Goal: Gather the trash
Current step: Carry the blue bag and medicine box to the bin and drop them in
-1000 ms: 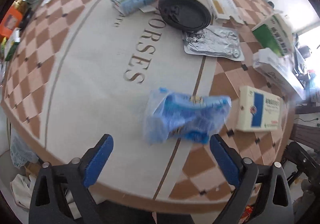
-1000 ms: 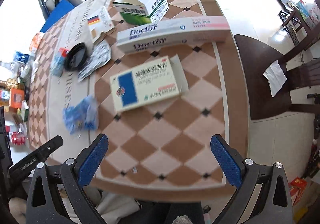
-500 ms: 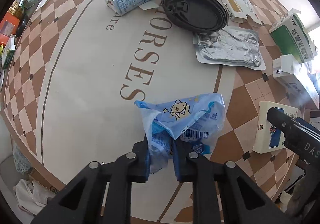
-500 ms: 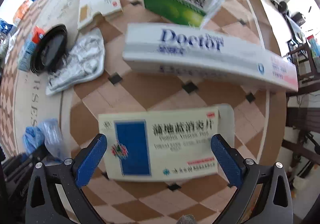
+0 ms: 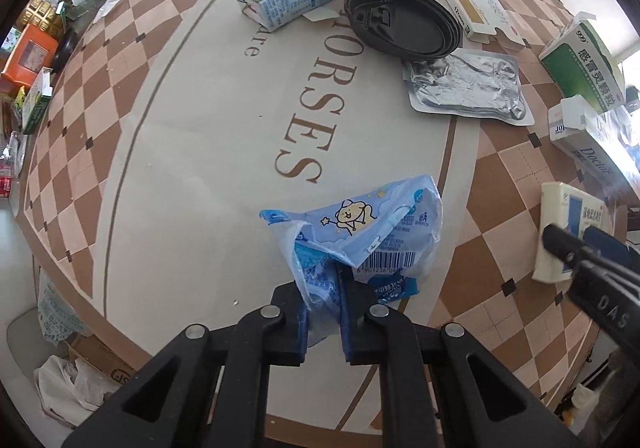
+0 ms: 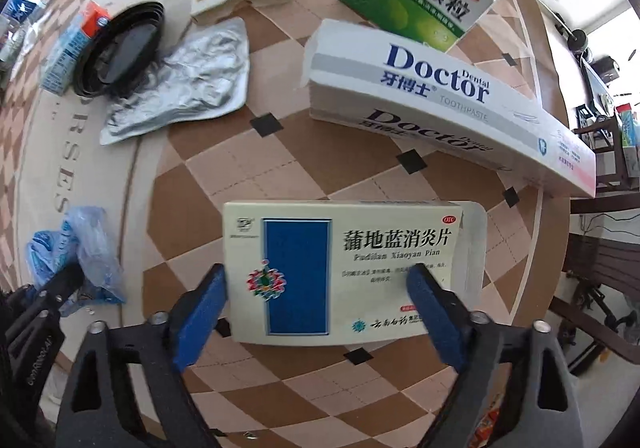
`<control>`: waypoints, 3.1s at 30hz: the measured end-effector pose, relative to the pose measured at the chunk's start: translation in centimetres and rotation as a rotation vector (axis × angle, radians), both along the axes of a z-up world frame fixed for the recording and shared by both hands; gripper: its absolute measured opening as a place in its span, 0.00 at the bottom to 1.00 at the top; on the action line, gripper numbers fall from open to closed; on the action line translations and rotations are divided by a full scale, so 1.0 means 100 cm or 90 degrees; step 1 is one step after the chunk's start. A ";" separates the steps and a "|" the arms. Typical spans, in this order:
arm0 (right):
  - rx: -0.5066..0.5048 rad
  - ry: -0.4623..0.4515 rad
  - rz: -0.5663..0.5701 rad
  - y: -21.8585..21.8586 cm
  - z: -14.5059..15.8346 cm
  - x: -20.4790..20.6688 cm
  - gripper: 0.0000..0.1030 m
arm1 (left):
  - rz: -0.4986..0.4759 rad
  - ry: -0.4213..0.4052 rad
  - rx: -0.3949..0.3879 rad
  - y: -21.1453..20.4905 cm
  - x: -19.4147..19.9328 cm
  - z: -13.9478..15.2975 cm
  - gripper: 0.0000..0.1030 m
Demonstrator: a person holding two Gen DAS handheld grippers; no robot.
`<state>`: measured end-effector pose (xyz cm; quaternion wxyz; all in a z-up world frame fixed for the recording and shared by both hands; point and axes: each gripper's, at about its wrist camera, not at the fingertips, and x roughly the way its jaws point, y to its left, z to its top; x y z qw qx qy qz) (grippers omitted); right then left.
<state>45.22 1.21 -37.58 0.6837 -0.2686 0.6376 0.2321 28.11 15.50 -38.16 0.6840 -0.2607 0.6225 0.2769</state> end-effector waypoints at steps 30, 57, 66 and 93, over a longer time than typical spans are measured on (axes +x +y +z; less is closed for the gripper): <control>-0.181 -0.006 0.455 0.012 -0.001 -0.031 0.94 | 0.115 0.037 0.089 -0.055 -0.025 0.020 0.09; -0.095 0.096 0.296 0.030 -0.034 -0.021 0.89 | 0.134 0.019 0.079 -0.040 -0.040 0.016 0.09; -0.003 0.088 0.162 -0.026 -0.008 -0.031 0.79 | 0.115 -0.011 0.094 -0.058 -0.079 0.038 0.09; 0.076 0.249 -0.068 -0.168 -0.226 -0.340 0.79 | 0.066 -0.014 -0.246 -0.086 -0.205 -0.270 0.11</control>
